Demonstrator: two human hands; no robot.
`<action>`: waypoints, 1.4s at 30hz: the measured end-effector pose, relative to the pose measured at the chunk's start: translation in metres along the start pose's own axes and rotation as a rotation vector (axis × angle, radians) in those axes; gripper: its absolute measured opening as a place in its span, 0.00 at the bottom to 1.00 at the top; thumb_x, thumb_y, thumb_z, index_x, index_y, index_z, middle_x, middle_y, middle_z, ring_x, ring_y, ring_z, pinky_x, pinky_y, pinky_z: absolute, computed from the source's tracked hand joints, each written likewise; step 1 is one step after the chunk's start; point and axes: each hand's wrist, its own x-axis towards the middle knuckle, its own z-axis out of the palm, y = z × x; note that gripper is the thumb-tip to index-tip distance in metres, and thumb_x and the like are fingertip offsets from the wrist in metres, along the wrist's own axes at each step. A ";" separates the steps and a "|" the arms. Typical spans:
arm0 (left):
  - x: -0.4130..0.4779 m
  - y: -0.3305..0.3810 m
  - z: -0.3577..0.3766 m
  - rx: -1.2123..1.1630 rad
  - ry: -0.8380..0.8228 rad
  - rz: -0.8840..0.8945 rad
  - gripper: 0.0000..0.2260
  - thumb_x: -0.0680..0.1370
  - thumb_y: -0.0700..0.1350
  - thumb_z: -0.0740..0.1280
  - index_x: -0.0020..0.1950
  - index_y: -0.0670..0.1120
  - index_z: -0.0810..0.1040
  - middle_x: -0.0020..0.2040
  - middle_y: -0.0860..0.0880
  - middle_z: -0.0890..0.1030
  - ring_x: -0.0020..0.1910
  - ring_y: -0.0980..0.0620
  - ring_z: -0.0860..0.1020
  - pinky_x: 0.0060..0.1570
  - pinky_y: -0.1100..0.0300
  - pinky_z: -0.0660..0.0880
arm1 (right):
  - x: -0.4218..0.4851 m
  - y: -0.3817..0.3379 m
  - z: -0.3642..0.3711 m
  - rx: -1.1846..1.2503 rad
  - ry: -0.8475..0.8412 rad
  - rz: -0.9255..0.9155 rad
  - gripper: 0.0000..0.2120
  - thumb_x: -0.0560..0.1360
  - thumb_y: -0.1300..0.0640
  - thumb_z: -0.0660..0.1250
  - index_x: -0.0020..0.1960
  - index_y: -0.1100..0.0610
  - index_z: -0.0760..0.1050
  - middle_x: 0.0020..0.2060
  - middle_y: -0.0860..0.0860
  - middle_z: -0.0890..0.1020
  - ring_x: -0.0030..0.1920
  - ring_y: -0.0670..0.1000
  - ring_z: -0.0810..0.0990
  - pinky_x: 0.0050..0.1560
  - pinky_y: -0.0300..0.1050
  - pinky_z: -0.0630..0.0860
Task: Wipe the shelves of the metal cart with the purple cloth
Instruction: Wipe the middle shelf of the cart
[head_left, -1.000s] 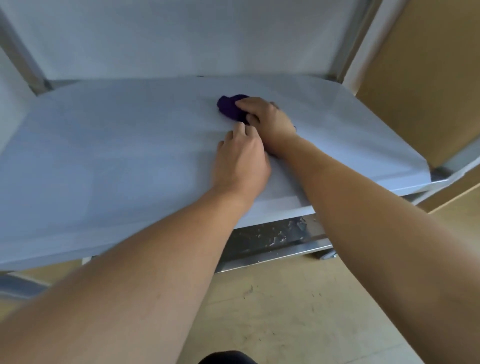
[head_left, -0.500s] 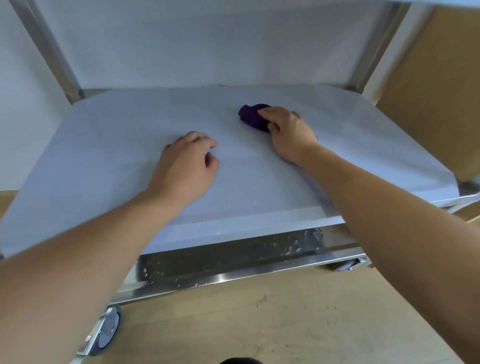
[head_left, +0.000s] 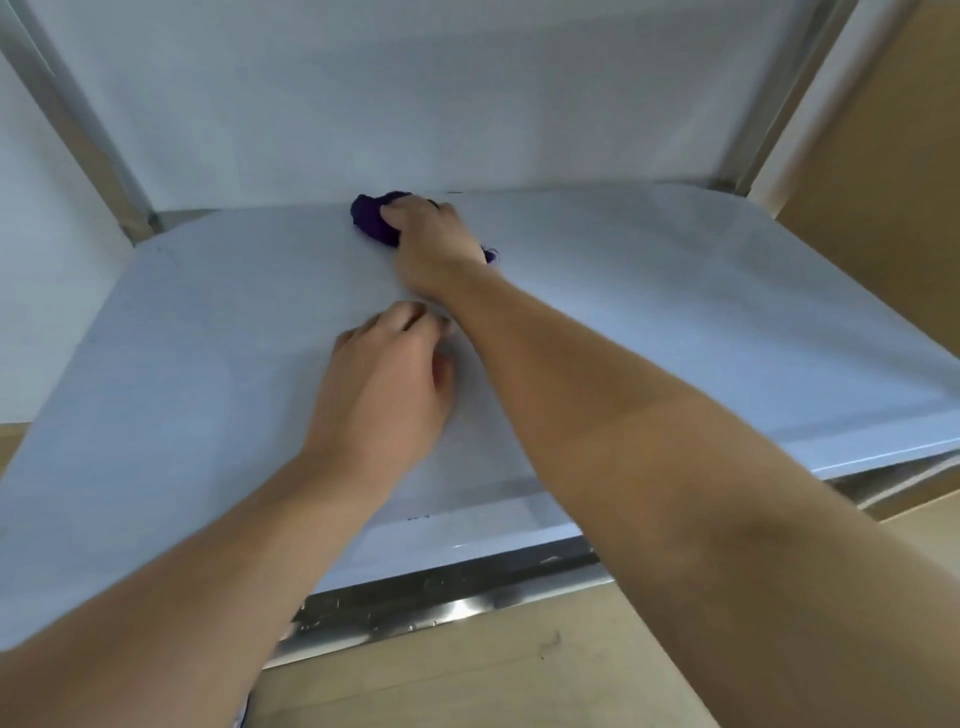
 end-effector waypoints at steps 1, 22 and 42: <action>0.001 0.001 0.000 -0.007 -0.002 -0.002 0.14 0.74 0.40 0.60 0.56 0.47 0.79 0.57 0.48 0.80 0.52 0.42 0.78 0.54 0.49 0.75 | 0.001 0.005 -0.002 -0.031 -0.049 -0.057 0.21 0.76 0.59 0.54 0.68 0.51 0.70 0.67 0.52 0.72 0.67 0.56 0.69 0.65 0.49 0.69; 0.007 -0.010 0.007 -0.012 0.029 0.037 0.17 0.72 0.43 0.56 0.55 0.46 0.80 0.55 0.49 0.79 0.52 0.44 0.79 0.55 0.49 0.74 | -0.001 0.052 -0.030 0.100 0.047 0.020 0.21 0.77 0.60 0.61 0.69 0.51 0.71 0.69 0.51 0.73 0.69 0.51 0.70 0.66 0.35 0.62; 0.007 -0.006 0.004 -0.054 -0.004 0.022 0.16 0.76 0.40 0.58 0.60 0.43 0.78 0.59 0.44 0.79 0.57 0.41 0.77 0.58 0.49 0.72 | -0.215 0.116 -0.101 -0.190 0.264 0.340 0.23 0.76 0.66 0.56 0.70 0.56 0.69 0.71 0.54 0.70 0.67 0.62 0.69 0.66 0.52 0.67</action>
